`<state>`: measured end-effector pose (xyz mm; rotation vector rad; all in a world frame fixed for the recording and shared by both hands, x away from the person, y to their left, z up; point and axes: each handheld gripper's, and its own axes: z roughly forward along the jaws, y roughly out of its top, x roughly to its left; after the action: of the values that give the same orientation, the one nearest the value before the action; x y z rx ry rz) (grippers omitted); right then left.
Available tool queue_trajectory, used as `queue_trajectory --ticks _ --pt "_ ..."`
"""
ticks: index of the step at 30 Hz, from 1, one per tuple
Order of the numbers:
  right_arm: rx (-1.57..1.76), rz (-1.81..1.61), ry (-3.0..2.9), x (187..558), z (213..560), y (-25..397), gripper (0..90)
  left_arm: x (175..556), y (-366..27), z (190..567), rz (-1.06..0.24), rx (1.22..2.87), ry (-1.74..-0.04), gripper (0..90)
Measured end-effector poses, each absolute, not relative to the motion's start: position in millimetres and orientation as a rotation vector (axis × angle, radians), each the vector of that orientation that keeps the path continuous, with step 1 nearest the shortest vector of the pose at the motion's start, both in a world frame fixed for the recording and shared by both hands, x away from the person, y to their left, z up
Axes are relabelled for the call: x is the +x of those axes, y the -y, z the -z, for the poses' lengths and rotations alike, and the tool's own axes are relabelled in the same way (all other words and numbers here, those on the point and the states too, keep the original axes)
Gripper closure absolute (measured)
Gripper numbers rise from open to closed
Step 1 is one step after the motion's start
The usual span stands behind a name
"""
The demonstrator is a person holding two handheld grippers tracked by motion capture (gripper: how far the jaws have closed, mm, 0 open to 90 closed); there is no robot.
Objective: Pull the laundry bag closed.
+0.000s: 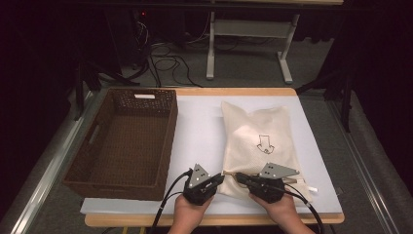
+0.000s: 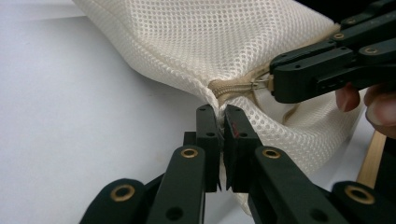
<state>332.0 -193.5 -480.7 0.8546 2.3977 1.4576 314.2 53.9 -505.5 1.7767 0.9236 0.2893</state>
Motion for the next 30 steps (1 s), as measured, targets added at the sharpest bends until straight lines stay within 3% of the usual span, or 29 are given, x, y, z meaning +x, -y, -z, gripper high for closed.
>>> queue_trajectory --ticks 6,10,12,14,19,30 --pt "0.849 -1.445 -2.405 332.0 482.6 195.3 88.1 312.6 -47.2 508.3 -0.339 1.815 -0.922 81.3" --pt "0.853 -1.462 -2.415 332.4 483.1 194.6 88.0 313.5 -45.1 508.9 -0.365 1.81 -0.906 61.9" --pt "0.856 -1.461 -2.422 331.4 483.4 193.2 88.0 314.9 -42.9 510.7 -0.352 1.822 -0.906 59.0" --pt "0.852 -1.46 -2.42 331.0 483.9 192.4 88.0 316.8 -43.0 511.7 -0.335 1.819 -0.911 62.6" --pt "0.856 -1.454 -2.414 331.9 483.4 194.2 88.0 318.9 -47.5 509.6 -0.296 1.794 -0.907 81.5" --pt "0.86 -1.436 -2.408 331.2 483.7 195.6 88.0 318.9 -48.7 508.1 -0.287 1.79 -0.919 83.8"
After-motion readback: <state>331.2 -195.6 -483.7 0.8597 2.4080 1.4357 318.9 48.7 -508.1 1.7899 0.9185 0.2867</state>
